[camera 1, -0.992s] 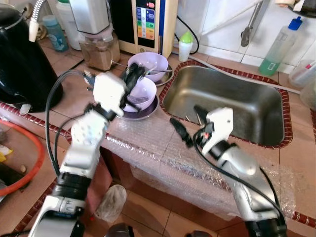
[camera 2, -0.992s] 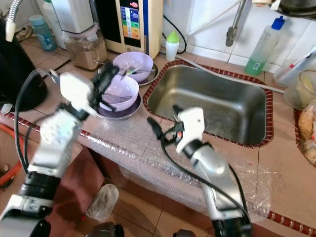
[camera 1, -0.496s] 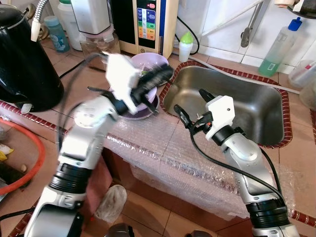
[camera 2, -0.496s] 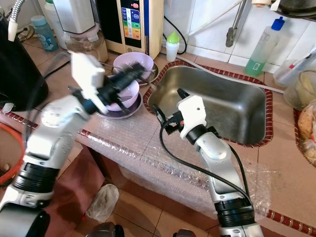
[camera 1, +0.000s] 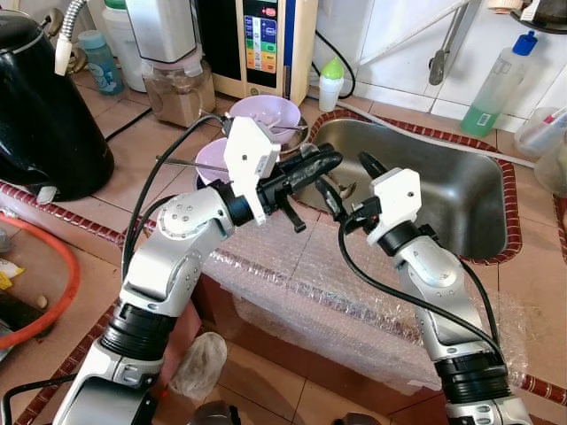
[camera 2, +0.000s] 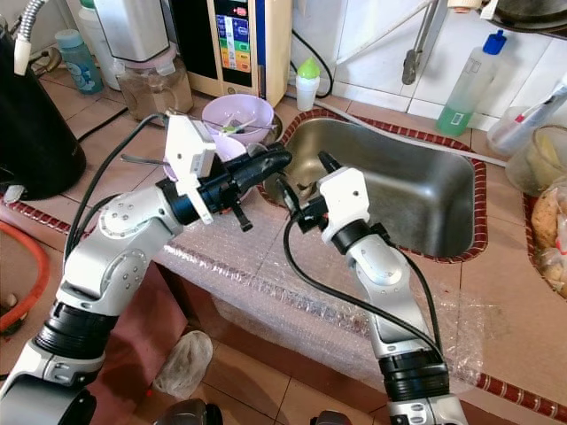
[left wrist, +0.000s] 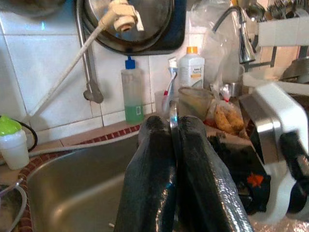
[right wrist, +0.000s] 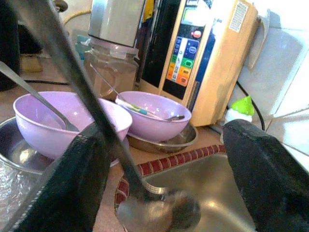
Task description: Kitchen organization
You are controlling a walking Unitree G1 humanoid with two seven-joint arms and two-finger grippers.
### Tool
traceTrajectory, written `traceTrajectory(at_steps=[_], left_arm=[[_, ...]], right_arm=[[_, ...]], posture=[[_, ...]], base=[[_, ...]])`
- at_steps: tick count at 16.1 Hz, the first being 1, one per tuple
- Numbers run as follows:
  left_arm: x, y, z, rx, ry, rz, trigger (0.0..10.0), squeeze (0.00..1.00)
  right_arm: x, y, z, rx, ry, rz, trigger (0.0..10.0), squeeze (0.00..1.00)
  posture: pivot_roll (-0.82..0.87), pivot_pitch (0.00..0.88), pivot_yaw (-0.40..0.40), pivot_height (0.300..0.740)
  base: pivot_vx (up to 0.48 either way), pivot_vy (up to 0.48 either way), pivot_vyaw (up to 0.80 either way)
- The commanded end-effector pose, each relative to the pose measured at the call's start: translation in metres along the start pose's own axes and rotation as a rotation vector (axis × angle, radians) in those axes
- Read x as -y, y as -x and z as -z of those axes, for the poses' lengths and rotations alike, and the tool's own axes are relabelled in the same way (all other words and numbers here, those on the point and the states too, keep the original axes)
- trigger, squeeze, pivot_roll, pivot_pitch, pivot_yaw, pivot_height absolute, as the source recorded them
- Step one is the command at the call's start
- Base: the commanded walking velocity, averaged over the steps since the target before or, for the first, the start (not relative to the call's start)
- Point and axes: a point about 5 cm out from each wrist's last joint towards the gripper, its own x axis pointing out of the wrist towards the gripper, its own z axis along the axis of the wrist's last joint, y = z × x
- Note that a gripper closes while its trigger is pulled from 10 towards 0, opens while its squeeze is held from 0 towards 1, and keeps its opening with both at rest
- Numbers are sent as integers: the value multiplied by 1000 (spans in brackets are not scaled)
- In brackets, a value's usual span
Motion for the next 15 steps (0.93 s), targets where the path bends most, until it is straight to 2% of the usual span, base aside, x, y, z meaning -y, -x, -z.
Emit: traceTrajectory(at_steps=[1, 4, 7, 10, 12, 13, 15], left_arm=[[4, 0, 5, -23, -10, 18, 0, 0], [5, 1, 12, -60, -25, 14, 0, 0], [6, -1, 12, -52, -10, 15, 0, 0], [6, -1, 13, -47, -3, 13, 0, 0], [6, 0, 15, -62, -27, 17, 0, 0], [6, 0, 15, -62, -25, 16, 0, 0], [6, 1, 15, -67, -35, 15, 0, 0]], right_arm=[[4, -1, -2, 15, 10, 18, 0, 0], [-1, 1, -2, 31, -32, -42, 0, 0], [-10, 0, -3, 20, -22, -136, 0, 0], [-10, 1, 0, 3, -26, -153, 0, 0], [-14, 2, 2, -13, -45, -215, 0, 0], [-16, 3, 4, -30, -25, -257, 0, 0], [-11, 3, 6, -45, -9, -247, 0, 0]], posture=[[-72, 0, 16, 740], [-78, 0, 19, 740], [-81, 0, 17, 740], [-81, 0, 18, 740], [-81, 0, 18, 740], [-81, 0, 18, 740], [-77, 0, 19, 740]], base=[[0, 0, 0], [0, 0, 0], [0, 0, 0], [0, 0, 0], [0, 0, 0], [0, 0, 0], [0, 0, 0]])
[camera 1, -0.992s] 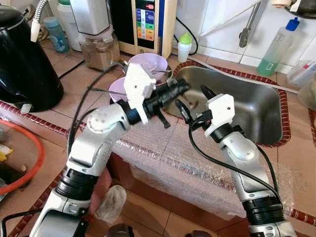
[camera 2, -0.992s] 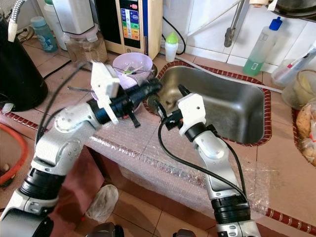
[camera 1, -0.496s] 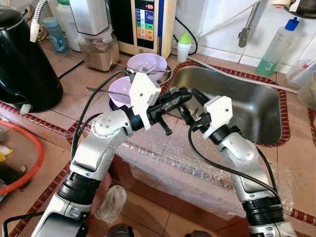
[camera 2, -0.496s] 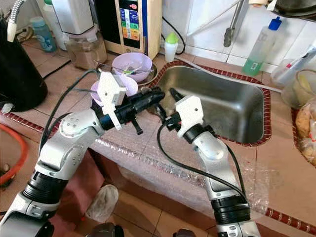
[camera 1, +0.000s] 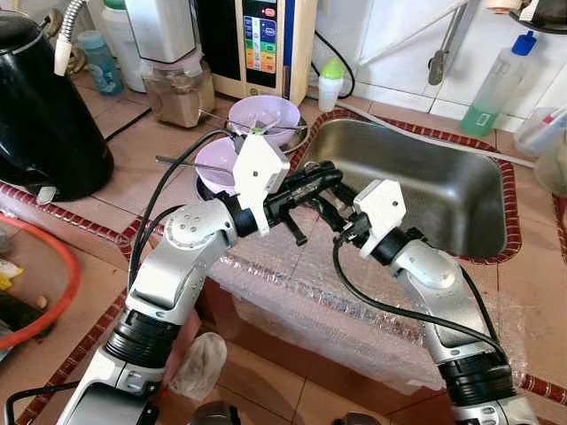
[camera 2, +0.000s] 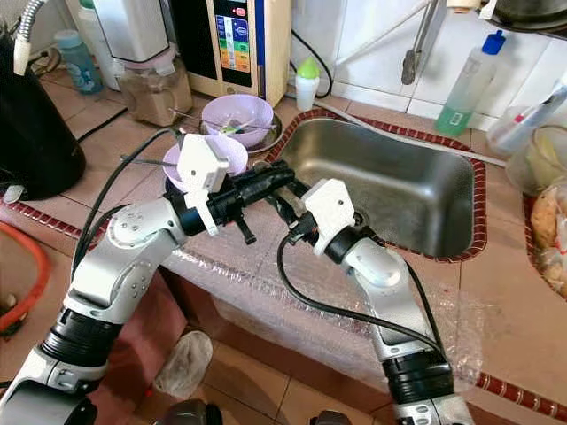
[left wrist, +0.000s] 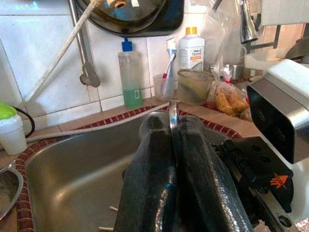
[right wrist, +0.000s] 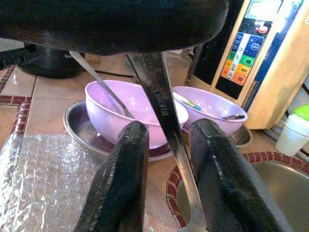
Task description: Kitchen organization
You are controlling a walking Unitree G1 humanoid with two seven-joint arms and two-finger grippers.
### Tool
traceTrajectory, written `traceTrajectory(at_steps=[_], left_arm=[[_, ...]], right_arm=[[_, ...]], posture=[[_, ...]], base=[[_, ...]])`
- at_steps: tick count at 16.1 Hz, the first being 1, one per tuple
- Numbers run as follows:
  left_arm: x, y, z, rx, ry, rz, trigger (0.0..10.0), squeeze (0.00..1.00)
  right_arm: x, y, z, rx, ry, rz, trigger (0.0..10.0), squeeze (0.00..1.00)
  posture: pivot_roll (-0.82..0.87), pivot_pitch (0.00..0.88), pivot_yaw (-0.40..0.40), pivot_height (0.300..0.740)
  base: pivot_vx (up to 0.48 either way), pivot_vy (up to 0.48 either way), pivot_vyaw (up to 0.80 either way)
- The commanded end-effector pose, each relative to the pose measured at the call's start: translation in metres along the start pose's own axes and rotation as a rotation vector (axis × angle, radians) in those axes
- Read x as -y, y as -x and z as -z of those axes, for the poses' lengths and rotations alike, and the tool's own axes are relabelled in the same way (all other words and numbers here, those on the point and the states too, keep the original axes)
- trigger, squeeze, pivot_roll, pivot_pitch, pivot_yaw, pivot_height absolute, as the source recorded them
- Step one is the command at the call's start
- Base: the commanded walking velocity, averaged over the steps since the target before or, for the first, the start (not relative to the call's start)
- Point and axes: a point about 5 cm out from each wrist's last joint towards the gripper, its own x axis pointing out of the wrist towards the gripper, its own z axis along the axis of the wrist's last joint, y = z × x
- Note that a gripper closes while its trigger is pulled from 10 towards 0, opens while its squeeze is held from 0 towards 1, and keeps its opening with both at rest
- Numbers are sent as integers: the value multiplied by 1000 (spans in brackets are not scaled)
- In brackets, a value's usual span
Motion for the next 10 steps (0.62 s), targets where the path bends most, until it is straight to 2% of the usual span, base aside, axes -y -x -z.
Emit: traceTrajectory(at_steps=[1, 7, 10], left_arm=[[1, 0, 1, -10, -18, 9, 0, 0], [2, 2, 5, -17, -24, -5, 0, 0], [2, 13, 17, -17, -43, -124, 0, 0]], right_arm=[[3, 1, 2, -19, 7, -9, 0, 0], [11, 1, 2, -25, 45, 38, 0, 0], [14, 4, 7, -38, 56, 83, 0, 0]], posture=[[-77, 0, 19, 740], [-77, 0, 16, 740], [-75, 0, 14, 740]], base=[[0, 0, 0], [0, 0, 0], [0, 0, 0]])
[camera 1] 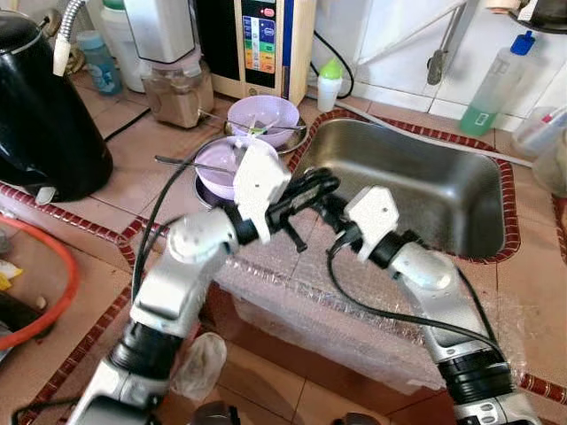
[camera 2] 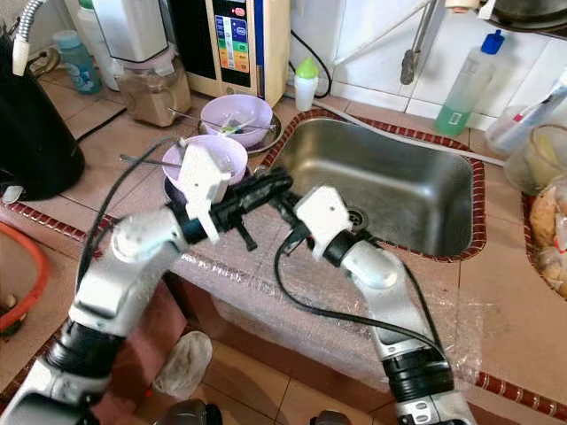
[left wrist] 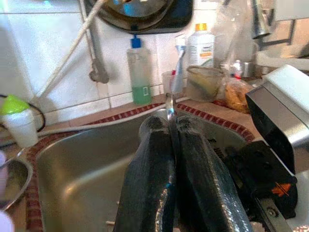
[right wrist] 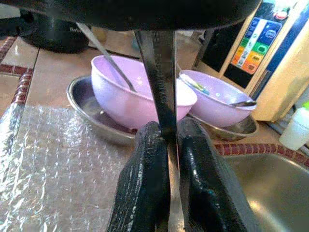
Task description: Kitchen organization
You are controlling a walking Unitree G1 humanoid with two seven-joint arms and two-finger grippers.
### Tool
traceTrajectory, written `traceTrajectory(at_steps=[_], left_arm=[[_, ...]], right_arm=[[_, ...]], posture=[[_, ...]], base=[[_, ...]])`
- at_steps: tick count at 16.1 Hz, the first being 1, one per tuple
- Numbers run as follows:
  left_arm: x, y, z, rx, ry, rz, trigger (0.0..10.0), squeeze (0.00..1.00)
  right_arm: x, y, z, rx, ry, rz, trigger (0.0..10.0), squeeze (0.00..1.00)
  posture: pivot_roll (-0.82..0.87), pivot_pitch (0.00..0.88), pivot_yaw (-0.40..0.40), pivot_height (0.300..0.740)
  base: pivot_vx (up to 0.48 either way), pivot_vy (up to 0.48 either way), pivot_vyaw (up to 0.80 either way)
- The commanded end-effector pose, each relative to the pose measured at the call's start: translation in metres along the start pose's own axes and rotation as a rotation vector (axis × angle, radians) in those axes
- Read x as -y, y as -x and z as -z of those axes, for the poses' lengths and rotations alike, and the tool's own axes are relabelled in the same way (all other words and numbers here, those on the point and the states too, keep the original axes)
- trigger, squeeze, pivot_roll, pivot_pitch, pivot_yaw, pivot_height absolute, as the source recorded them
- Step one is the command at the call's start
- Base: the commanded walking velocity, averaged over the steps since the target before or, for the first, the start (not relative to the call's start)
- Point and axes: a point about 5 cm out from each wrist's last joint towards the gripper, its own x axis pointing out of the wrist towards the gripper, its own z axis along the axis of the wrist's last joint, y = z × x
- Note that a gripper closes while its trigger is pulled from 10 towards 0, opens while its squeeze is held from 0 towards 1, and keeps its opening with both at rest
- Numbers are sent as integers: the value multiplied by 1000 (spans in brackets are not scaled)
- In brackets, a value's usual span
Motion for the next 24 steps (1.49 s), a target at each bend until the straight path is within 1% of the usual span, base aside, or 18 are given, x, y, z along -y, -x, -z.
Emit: traceTrajectory(at_steps=[1, 2, 3, 4, 5, 8, 10, 12, 13, 14, 15, 17, 18, 19, 20, 21, 22, 24], left_arm=[[-6, 10, 6, -26, -30, -70, 0, 0], [-6, 12, 9, -24, -26, -102, 2863, 0], [-4, 14, 11, -26, -16, -110, 10000, 153], [-4, 14, 11, -23, -19, -112, 10000, 502], [-2, 14, 11, -9, -18, -117, 10000, 1000], [-9, 22, 4, 25, -36, -209, 10000, 1000], [-13, 27, 3, 31, -44, -261, 10000, 1000], [-19, 44, 14, -17, -34, -411, 10000, 1000], [-17, 48, 19, -42, -21, -422, 10000, 1000], [-13, 50, 27, -73, 13, -414, 10000, 1000], [-5, 47, 35, -114, 77, -346, 10000, 1000], [-2, 38, 40, -171, 94, -249, 10000, 1000], [-1, 34, 40, -185, 81, -205, 10000, 1000], [-4, 30, 39, -193, 50, -192, 10000, 1000], [-6, 29, 39, -197, 50, -195, 10000, 1000], [-11, 22, 42, -240, 39, -146, 10000, 1000], [-12, 21, 42, -246, 33, -140, 10000, 1000], [-24, 18, 47, -270, 30, -137, 10000, 1000]], right_arm=[[18, 6, -2, 13, -7, 119, 0, 0], [20, 7, -1, 13, -1, 140, 0, 0], [22, 7, -1, 13, 13, 167, 0, 0], [24, 6, -1, 12, 18, 180, 0, 0], [30, 6, 0, 1, 55, 224, 0, 0], [47, 9, 4, -32, 103, 300, 0, 0], [50, 9, 5, -36, 114, 315, 0, 0], [58, 7, 11, -51, 95, 394, 0, 0], [61, 6, 13, -58, 95, 421, 0, 0], [65, 4, 18, -74, 82, 458, 0, 0], [70, -2, 26, -105, 52, 500, 0, 0], [71, -13, 31, -137, 38, 516, 0, 0], [72, -17, 32, -140, 25, 528, 0, 0], [72, -21, 34, -155, 12, 536, 0, 0], [72, -23, 35, -162, 8, 542, 0, 0], [70, -27, 40, -188, -31, 565, 0, 0], [70, -27, 41, -194, -36, 571, 0, 0], [63, -28, 51, -223, -84, 582, 0, 0]], posture=[[-75, 0, 14, 740], [-70, 0, 13, 740], [-70, 0, 13, 740], [-68, 0, 11, 740], [-68, 0, 11, 740], [-46, 14, -5, 740], [-36, 25, -5, 740], [-26, 40, 0, 740], [-22, 47, 3, 740], [-20, 48, 3, 740], [-18, 51, 4, 740], [-13, 48, 10, 740], [-13, 48, 12, 740], [-13, 46, 15, 740], [-14, 44, 19, 740], [-14, 41, 25, 740], [-14, 41, 25, 740], [-20, 38, 33, 740]], base=[[0, 0, 0], [0, 0, 0], [0, 0, 0], [0, 0, 0], [0, 0, 0], [0, 0, 0], [0, 0, 0], [0, 0, 0], [0, 0, 0], [0, 0, 0], [0, 0, 0], [0, 0, 0], [0, 0, 0], [0, 0, 0], [0, 0, 0], [0, 0, 0], [0, 0, 0], [0, 0, 0]])
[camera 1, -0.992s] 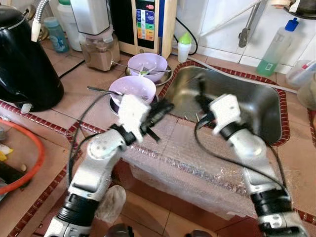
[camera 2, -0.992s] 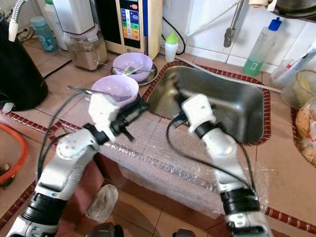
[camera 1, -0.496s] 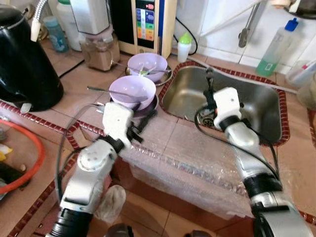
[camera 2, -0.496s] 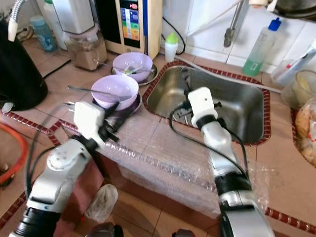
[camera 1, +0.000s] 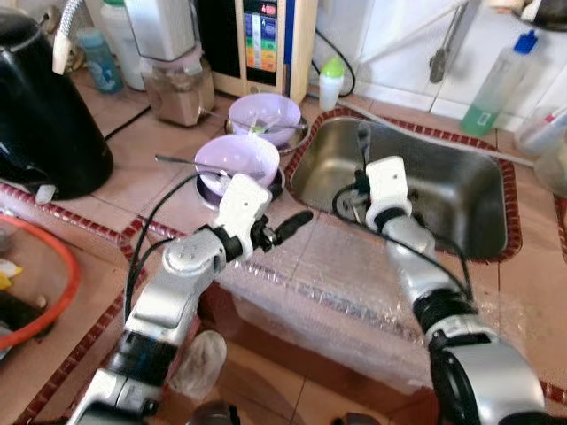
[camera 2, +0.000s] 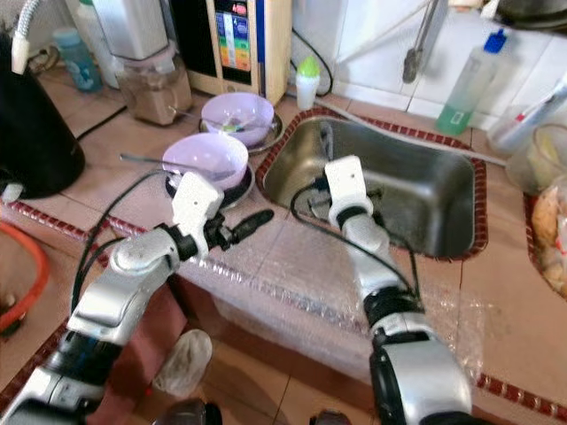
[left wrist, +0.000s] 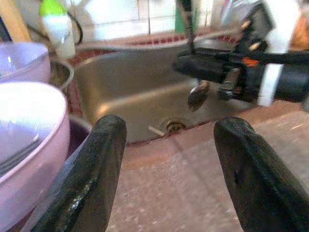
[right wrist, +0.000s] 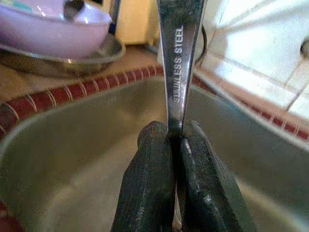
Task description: Kitchen organization
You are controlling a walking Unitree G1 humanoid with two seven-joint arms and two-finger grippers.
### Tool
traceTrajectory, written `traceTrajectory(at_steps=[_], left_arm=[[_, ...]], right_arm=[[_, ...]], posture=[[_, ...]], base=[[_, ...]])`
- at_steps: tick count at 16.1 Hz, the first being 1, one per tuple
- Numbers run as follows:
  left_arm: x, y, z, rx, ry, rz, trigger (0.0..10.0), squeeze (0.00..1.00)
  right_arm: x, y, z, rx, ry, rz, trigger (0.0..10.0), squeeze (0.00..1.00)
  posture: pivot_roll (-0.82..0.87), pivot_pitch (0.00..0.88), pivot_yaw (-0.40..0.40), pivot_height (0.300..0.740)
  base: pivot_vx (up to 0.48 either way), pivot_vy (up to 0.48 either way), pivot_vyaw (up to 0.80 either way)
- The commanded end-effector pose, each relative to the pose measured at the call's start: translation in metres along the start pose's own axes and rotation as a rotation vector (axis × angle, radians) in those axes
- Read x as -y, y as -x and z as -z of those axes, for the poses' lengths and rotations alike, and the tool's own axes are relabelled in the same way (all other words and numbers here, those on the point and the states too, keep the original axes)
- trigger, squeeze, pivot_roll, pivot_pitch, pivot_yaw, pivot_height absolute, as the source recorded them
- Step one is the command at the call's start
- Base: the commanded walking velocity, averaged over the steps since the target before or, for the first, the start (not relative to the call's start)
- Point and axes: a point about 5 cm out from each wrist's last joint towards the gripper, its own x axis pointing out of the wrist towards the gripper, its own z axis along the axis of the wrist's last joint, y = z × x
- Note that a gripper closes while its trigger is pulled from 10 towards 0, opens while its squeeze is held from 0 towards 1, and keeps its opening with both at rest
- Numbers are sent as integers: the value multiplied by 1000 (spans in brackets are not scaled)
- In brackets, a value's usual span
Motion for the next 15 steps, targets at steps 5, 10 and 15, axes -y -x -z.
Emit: traceTrajectory(at_steps=[5, 10, 15], left_arm=[[-6, -12, 5, -88, -32, 88, 10000, 847], [-12, -15, 10, -108, -35, 96, 10000, 0], [-17, -12, 3, -55, -58, 54, 10000, 0]], right_arm=[[-2, -1, 10, -69, -76, 38, 10000, 235], [-4, 0, 10, -54, -114, 40, 10000, 1000], [10, 5, 14, -36, -76, 55, 10000, 1000]], posture=[[-28, 34, 42, 740], [-33, 23, 50, 740], [-37, 16, 49, 740]], base=[[0, 0, 0], [0, 0, 0], [0, 0, 0]])
